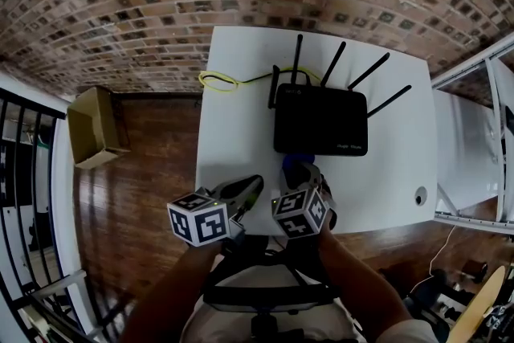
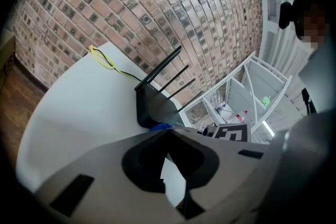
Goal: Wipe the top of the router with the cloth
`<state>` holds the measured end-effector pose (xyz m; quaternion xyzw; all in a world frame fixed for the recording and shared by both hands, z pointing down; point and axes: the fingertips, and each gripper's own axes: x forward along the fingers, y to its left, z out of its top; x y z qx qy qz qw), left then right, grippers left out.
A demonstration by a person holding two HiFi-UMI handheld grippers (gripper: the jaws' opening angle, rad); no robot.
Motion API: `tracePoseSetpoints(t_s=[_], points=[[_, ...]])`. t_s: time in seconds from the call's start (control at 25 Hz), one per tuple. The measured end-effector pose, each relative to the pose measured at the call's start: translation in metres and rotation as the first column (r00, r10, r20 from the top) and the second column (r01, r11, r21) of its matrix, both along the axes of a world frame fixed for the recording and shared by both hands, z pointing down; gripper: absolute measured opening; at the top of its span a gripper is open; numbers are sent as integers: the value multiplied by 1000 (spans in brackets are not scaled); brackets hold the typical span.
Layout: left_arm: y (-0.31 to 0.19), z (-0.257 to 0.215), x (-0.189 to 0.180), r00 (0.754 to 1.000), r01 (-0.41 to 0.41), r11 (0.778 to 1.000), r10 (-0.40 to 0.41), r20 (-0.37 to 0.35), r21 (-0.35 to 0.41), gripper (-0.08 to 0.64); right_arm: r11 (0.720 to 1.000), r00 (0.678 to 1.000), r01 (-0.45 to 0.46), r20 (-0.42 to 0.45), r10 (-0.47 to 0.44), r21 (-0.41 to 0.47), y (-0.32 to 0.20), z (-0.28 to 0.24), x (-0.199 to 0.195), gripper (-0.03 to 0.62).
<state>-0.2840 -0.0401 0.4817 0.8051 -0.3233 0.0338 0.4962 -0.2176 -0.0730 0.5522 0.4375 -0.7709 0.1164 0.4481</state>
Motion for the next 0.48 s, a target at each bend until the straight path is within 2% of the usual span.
tracePoseSetpoints(t_s=[0.48], points=[[0,8,-11,999,37,999,-37,34,-12,25,999,996,-27,84,30,-29,-5,6,-25,133]])
